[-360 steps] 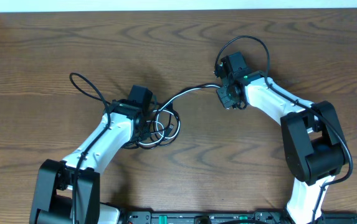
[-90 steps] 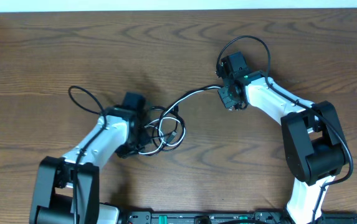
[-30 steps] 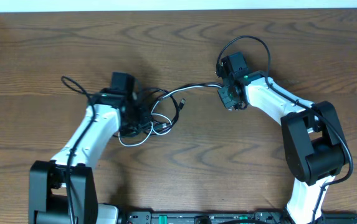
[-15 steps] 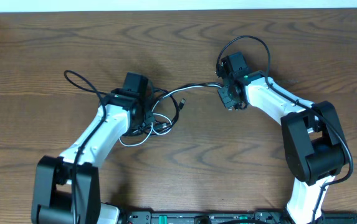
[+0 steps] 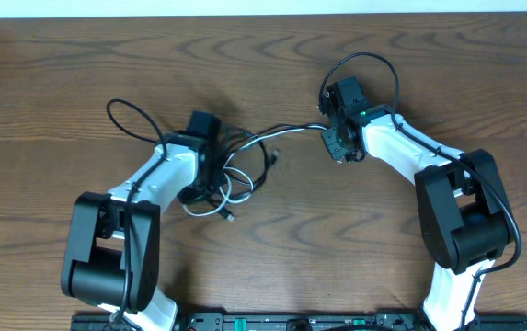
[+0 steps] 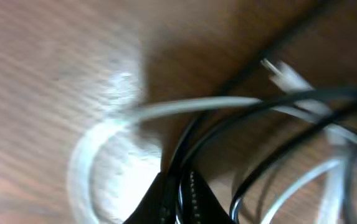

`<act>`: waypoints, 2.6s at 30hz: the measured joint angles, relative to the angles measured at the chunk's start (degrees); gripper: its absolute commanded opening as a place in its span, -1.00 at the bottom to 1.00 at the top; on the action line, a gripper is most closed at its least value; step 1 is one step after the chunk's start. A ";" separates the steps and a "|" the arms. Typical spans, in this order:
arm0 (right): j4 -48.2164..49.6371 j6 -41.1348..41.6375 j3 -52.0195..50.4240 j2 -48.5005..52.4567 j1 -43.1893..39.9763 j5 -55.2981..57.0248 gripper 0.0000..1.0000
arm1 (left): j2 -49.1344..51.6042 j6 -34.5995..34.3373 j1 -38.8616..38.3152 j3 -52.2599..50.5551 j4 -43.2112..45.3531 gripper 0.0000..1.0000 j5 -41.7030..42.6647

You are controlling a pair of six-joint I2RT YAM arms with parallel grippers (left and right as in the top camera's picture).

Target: Untangle cables

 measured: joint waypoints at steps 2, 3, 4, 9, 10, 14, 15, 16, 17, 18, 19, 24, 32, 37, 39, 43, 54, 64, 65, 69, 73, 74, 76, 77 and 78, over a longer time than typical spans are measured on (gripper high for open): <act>0.00 -0.02 0.00 0.00 0.00 -0.02 -0.98 | 0.04 1.57 1.73 0.15 -1.99 -0.85 0.04; 0.04 -0.02 0.00 0.00 0.00 -0.28 -0.98 | 0.04 2.29 2.62 0.15 -2.97 -0.85 0.02; 0.11 -0.02 0.00 0.00 0.07 -0.44 -0.98 | 0.09 2.97 3.78 0.13 -4.00 -0.85 -0.07; 0.31 -0.02 0.00 0.00 0.79 -2.49 -0.98 | 0.33 5.18 9.46 0.13 -5.38 -0.69 -1.09; 0.35 -0.02 0.00 0.00 0.96 -2.56 -0.98 | 0.37 5.40 10.58 0.13 -5.49 -0.68 -1.18; 0.35 -0.02 0.00 0.02 0.94 -2.73 -0.97 | 0.42 5.70 15.41 0.13 -5.75 -0.67 -1.55; 0.35 -0.02 0.00 0.02 0.94 -2.73 -0.98 | 0.42 5.68 16.48 0.13 -5.77 -0.66 -1.57; 0.35 -0.02 0.00 0.02 0.94 -2.73 -0.97 | 0.46 5.70 17.55 0.13 -5.77 -0.51 -1.68; 0.35 -0.02 0.00 0.02 0.94 -2.73 -0.98 | 0.46 5.75 18.18 0.13 -5.77 -0.38 -1.66; 0.35 -0.02 0.00 0.02 0.94 -2.73 -0.98 | 0.46 5.86 18.93 0.15 -6.01 -0.34 -1.75; 0.35 -0.02 0.00 0.02 0.94 -2.75 -0.98 | 0.46 5.73 19.56 0.15 -6.27 -0.32 -1.84; 0.35 -0.02 0.00 0.02 0.94 -2.73 -0.97 | 0.44 6.56 22.80 0.17 -5.86 -0.43 0.13; 0.35 -0.02 0.00 0.02 0.94 -2.73 -0.98 | 0.46 13.11 23.28 0.17 -2.75 -0.78 9.20; 0.35 -0.02 0.00 0.02 0.94 -2.75 -0.98 | 0.52 17.46 19.63 0.15 -1.20 -0.74 14.67; 0.35 0.00 0.00 0.02 0.94 -2.75 -0.98 | 0.63 18.69 18.12 0.15 -0.76 -0.78 16.11; 0.66 0.13 -0.02 0.04 0.94 -2.64 -0.78 | 0.74 19.91 16.24 0.22 -0.68 -0.84 17.92; -2.43 1.03 2.95 -1.20 0.92 -5.16 0.11 | 0.70 20.61 16.02 2.99 6.36 -0.85 26.21; -1.11 10.01 5.86 -8.11 2.82 -16.98 0.01 | 0.70 20.72 16.02 2.99 7.87 -0.85 28.79; -1.11 10.97 5.86 -7.82 3.13 -17.70 0.00 | 0.70 20.79 16.02 2.99 8.07 -0.85 29.88; -0.68 15.10 5.86 -5.84 4.94 -19.37 -0.14 | 0.70 21.57 15.76 2.99 8.50 -0.85 33.18; 0.87 21.24 5.86 -2.19 7.37 -20.33 -0.41 | 0.70 21.81 15.08 3.02 8.68 -0.85 34.36; 1.33 23.10 5.86 -0.98 7.87 -20.50 -0.44 | 0.70 21.81 14.84 2.99 8.70 -0.85 34.34; 2.01 25.94 5.86 1.22 8.87 -20.83 -0.51 | 0.70 21.77 14.45 2.99 8.70 -0.85 33.88; 2.36 27.06 5.86 2.25 9.38 -20.87 -0.54 | 0.70 21.79 14.25 3.02 8.70 -0.85 33.42; 2.45 27.80 5.86 3.10 9.70 -20.90 -0.57 | 0.70 21.77 14.12 2.99 8.72 -0.85 33.09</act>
